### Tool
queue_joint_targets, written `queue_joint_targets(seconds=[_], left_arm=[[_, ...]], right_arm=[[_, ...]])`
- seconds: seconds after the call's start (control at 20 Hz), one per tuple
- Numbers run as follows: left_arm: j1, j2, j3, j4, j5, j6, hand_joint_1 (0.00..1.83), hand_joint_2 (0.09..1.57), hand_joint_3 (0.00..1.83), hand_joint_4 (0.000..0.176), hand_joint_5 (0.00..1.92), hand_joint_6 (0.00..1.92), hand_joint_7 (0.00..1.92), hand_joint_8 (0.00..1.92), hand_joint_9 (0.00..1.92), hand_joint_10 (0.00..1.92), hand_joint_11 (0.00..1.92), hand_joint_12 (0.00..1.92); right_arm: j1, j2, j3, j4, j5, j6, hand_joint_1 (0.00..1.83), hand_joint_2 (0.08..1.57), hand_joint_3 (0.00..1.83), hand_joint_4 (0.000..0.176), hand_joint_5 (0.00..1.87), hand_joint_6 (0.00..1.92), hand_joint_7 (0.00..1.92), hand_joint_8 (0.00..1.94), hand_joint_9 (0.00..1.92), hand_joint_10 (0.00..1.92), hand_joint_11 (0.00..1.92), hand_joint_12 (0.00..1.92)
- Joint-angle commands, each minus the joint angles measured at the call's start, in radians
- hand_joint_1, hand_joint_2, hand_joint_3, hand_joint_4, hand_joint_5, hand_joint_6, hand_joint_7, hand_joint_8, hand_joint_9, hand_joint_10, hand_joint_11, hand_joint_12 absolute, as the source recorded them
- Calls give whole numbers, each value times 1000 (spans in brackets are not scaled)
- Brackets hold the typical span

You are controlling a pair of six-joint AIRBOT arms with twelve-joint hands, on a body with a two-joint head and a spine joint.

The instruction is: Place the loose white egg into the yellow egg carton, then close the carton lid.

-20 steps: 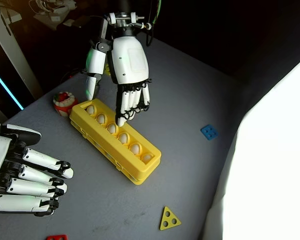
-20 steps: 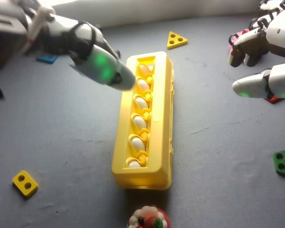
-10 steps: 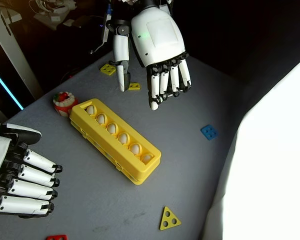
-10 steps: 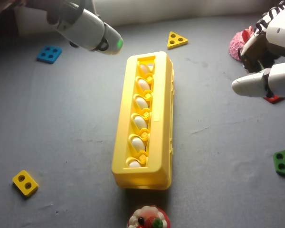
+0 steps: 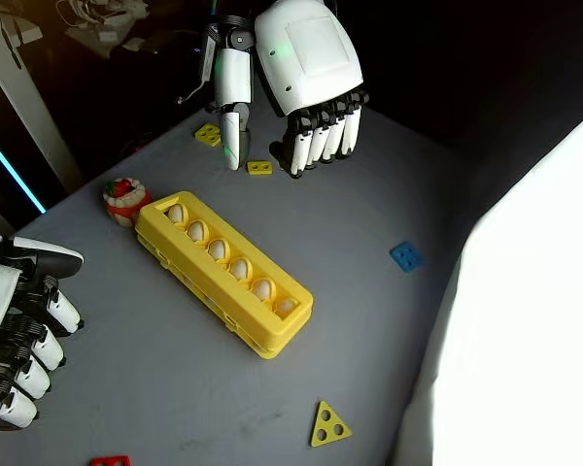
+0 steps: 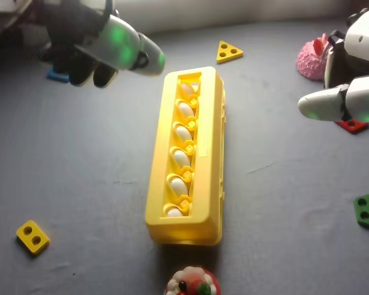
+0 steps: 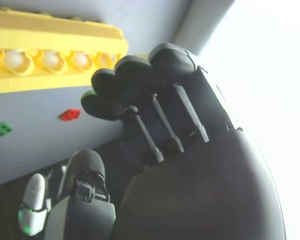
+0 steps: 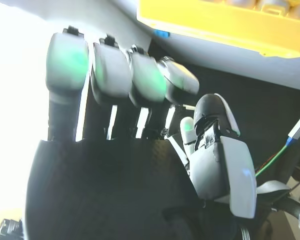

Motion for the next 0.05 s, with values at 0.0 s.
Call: queue_joint_targets(seconds=[0.0], left_arm=[[-8, 6, -1, 48, -71, -3, 29, 1313, 6, 0, 1043, 1536, 1191, 1535, 1167, 1766, 1087, 1921]], right_arm=[[9, 4, -1, -2, 104, -2, 0, 1289, 14, 176, 1355, 1864, 1502, 1941, 1542, 1921, 1555, 1921]])
